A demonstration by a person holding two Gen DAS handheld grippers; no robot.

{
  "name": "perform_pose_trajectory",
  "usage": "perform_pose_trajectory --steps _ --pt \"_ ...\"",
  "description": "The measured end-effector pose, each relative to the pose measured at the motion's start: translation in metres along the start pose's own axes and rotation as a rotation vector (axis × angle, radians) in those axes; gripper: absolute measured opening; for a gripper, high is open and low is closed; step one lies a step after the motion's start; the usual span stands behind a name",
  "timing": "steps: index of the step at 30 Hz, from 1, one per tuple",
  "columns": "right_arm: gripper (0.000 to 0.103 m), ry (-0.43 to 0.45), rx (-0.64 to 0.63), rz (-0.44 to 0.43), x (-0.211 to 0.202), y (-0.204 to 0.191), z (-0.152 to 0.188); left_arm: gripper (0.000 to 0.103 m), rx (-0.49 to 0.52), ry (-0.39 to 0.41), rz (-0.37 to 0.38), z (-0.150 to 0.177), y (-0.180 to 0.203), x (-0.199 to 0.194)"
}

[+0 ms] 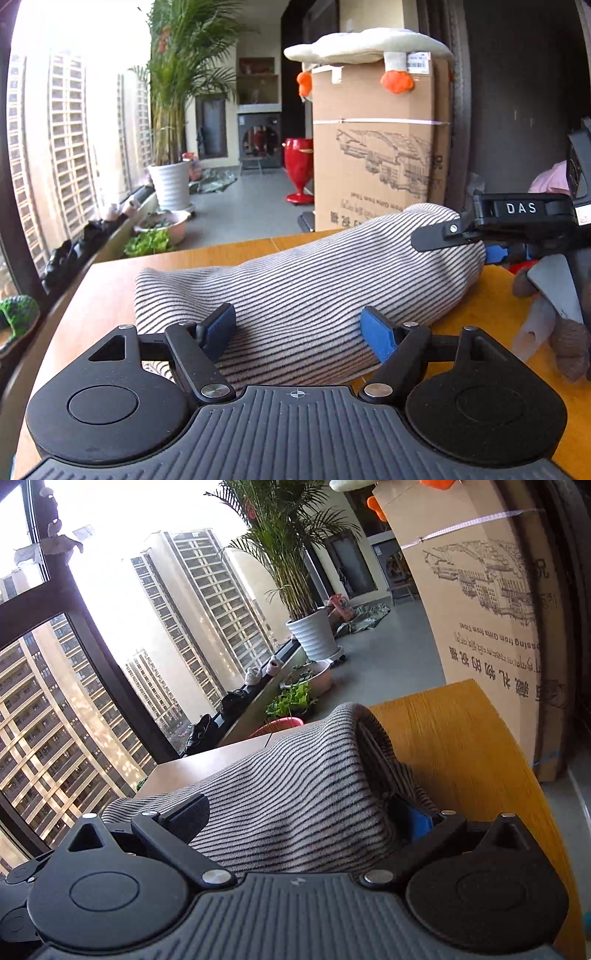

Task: Fold clothes
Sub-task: 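Press both open grippers along the shirt bundle to flatten it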

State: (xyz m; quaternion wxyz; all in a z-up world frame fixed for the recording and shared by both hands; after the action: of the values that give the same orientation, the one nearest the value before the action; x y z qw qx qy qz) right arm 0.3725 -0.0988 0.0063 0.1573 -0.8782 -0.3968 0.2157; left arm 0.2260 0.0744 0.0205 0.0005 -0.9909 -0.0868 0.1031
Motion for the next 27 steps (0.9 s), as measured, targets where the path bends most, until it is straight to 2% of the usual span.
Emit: perform_pose_trajectory --steps 2,4,5,8,9,11,12,13,15,17,19,22,25,27 --pt "0.103 0.003 -0.01 -0.024 -0.012 -0.013 0.013 0.085 -0.004 0.007 0.0 0.001 -0.004 -0.002" --pt "0.103 0.043 -0.006 -0.009 -0.03 -0.023 0.024 0.086 -0.009 0.014 0.001 0.002 -0.008 -0.005" --pt "0.103 0.072 -0.021 0.028 -0.036 -0.025 0.029 0.086 -0.011 0.018 0.001 0.003 -0.01 -0.006" --pt "0.103 0.148 -0.115 0.215 -0.05 -0.023 0.034 0.089 -0.017 0.029 0.002 0.004 -0.016 -0.009" --pt "0.103 0.199 -0.149 0.238 -0.057 -0.027 0.028 0.092 -0.02 0.033 0.002 0.005 -0.018 -0.01" --pt "0.103 0.316 -0.212 0.2 -0.074 -0.046 0.012 0.094 -0.024 0.04 0.002 0.006 -0.022 -0.013" --pt "0.103 0.355 -0.239 0.161 -0.08 -0.057 0.005 0.094 -0.028 0.038 0.002 0.006 -0.022 -0.011" --pt "0.103 0.358 -0.256 0.109 -0.08 -0.067 0.002 0.094 -0.034 0.034 0.002 0.006 -0.021 -0.008" --pt "0.103 0.312 -0.252 0.001 -0.07 -0.08 0.0 0.095 -0.044 0.025 0.002 0.006 -0.02 -0.003" --pt "0.103 0.217 -0.169 -0.035 -0.051 -0.073 0.009 0.096 -0.043 0.015 -0.003 0.006 -0.017 0.001" --pt "0.103 0.141 -0.117 0.001 -0.037 -0.06 0.021 0.097 -0.032 0.006 -0.004 0.007 -0.014 0.004" --pt "0.103 0.107 -0.136 0.063 -0.036 -0.048 0.026 0.097 -0.037 -0.003 -0.008 0.007 -0.01 0.009" --pt "0.103 0.035 -0.002 0.138 -0.026 -0.014 0.033 0.098 -0.052 0.002 -0.003 0.006 -0.005 0.015" --pt "0.103 0.047 0.03 0.171 -0.029 -0.001 0.031 0.097 -0.052 0.019 0.005 0.005 -0.003 0.014"
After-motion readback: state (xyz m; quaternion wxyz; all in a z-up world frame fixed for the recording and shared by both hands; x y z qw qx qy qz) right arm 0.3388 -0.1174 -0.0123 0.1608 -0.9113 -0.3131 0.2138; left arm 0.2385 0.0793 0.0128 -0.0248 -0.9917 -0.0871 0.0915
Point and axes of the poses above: each gripper's, at about its wrist camera, not at the fingertips, and x roughly the way its jaws point, y to its right, z to its underside, the point moved 6 cm from there along x, roughly the way its jaws point, and after that the axes turned 15 degrees about y, right-handed, at the moved point
